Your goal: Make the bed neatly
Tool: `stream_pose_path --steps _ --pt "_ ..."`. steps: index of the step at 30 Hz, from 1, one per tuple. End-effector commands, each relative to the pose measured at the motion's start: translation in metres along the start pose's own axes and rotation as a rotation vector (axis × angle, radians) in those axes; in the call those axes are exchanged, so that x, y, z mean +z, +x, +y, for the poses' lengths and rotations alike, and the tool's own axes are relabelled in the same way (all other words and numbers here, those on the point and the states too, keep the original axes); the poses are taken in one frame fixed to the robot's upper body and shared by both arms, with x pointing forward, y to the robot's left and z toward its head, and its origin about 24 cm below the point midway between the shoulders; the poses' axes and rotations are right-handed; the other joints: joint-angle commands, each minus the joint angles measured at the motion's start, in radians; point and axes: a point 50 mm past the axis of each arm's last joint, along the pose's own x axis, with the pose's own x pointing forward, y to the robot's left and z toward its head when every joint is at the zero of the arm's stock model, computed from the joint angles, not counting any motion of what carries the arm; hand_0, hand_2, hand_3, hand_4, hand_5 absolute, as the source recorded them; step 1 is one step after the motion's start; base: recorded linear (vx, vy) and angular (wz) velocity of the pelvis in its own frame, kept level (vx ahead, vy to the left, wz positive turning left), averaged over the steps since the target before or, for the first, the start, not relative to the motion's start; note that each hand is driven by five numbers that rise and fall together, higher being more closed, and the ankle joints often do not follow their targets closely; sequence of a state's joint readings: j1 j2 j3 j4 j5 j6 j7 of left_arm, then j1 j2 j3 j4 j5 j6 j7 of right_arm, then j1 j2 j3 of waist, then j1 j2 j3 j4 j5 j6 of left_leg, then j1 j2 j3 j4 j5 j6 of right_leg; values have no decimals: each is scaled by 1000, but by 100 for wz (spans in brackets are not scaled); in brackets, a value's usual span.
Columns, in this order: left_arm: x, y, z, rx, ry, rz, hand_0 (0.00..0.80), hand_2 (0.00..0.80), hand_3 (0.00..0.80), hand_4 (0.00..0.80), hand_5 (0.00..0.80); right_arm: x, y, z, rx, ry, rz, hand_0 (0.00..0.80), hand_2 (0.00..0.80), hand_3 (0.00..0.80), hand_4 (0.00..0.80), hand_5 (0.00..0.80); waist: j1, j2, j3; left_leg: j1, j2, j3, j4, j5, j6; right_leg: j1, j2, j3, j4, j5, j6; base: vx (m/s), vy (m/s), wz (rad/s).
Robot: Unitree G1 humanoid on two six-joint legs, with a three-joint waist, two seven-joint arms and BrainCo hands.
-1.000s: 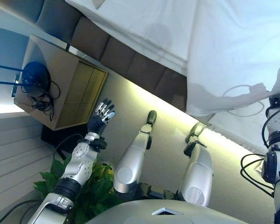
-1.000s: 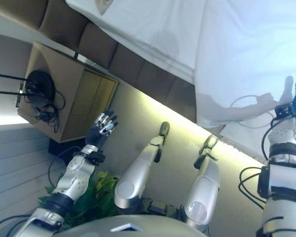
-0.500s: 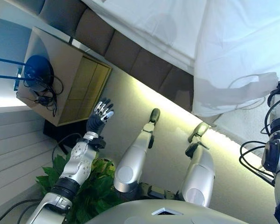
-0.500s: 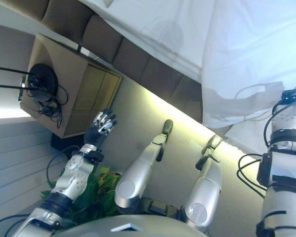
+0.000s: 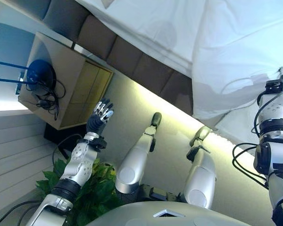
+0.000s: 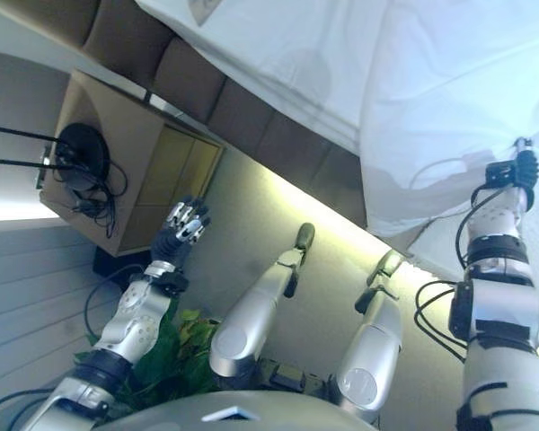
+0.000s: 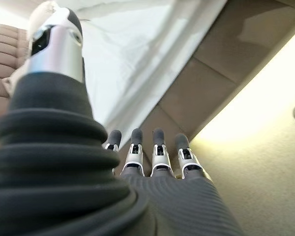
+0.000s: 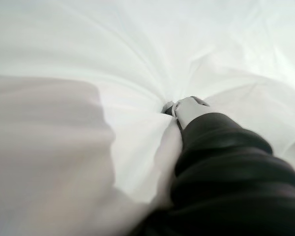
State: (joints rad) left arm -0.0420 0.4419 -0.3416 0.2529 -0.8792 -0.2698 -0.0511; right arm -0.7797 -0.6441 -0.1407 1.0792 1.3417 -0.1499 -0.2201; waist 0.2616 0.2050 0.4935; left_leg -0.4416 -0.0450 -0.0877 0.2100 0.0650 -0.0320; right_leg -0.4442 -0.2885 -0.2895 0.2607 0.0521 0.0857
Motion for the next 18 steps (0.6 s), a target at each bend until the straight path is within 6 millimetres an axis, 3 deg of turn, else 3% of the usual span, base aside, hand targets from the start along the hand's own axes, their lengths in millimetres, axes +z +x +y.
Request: stream_pose_path --steps 1,9,18 --pt "15 -3 -7 -72 5 -77 0 0 0 0 0 18 -7 46 211 -100 -93 800 800 800 800 800 28 14 -4 -77 -11 -32 63 31 -14 133 -97 -19 -44 20 88 40 79 17" --pt "9 -3 -13 -83 -28 -68 0 0 0 0 0 -3 -11 51 256 -260 -45 800 800 800 800 800 56 4 -56 -35 -29 -65 37 35 -12 216 -106 -50 -82 25 92 59 91 18" --pt "-1 -7 -8 -58 -24 -24 0 0 0 0 0 -51 -21 50 313 -369 81 800 800 800 800 800 110 -42 -115 19 -29 -107 -6 33 -13 318 -101 -92 -144 44 99 65 36 16"
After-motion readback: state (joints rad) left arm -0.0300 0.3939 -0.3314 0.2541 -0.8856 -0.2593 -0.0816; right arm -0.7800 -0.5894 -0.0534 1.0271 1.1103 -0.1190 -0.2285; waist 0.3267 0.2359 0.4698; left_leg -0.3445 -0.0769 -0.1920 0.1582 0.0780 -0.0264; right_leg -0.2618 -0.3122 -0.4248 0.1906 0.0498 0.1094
